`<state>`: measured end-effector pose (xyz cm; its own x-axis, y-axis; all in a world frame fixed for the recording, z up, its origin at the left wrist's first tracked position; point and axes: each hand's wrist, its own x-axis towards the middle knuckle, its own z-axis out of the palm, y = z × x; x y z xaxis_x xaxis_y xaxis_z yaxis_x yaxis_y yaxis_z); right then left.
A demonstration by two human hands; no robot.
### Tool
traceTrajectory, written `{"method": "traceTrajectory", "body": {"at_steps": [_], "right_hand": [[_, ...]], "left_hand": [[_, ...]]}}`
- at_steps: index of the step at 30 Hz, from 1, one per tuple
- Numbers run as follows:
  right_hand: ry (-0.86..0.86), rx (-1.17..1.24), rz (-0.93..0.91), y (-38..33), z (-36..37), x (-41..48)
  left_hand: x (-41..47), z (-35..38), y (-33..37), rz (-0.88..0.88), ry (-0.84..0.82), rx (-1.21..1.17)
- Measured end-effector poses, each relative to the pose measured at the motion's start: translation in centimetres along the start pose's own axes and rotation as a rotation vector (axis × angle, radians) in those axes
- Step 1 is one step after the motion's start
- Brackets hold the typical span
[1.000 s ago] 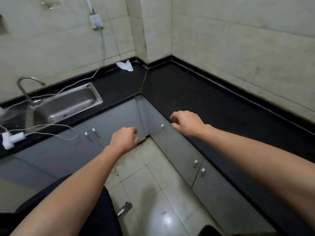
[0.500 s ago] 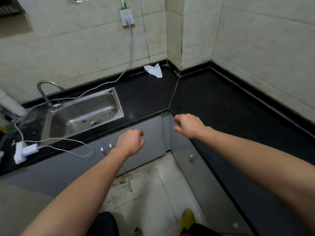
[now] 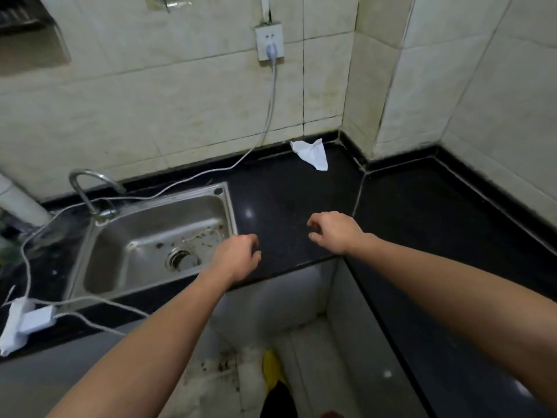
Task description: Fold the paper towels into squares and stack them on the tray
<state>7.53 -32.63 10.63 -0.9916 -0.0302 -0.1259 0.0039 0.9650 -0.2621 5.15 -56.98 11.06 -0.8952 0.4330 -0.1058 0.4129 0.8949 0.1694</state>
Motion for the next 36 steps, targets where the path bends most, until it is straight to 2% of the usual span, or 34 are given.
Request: {"method": "traceTrajectory", "body": {"at_steps": [7,12,22,27,36], "right_hand": [[0.002,0.027,0.156,1.8,-1.6,10.9],[-0.017,0.078,0.266,3.9,-1.4,15.4],[-0.115,0.139,0.379,12.6,-0.5,26.1],[-0.092,0.126,0.420,17.0,0.5,33.3],[-0.062,0.138,0.641,21.9,4.5,42.6]], "left_hand": [[13.1,-2.1,-4.9,0.086,-0.014,-0.032],[20.5,-2.2,-6.4,0.129,-0.083,-0.052],[28.7,1.2,-6.3,0.100,-0.226,-0.066],[32.8,1.9,-6.3,0.026,-0.244,-0.038],[35.6,4.6,-6.6,-0.047,-0.337,-0.022]]}}
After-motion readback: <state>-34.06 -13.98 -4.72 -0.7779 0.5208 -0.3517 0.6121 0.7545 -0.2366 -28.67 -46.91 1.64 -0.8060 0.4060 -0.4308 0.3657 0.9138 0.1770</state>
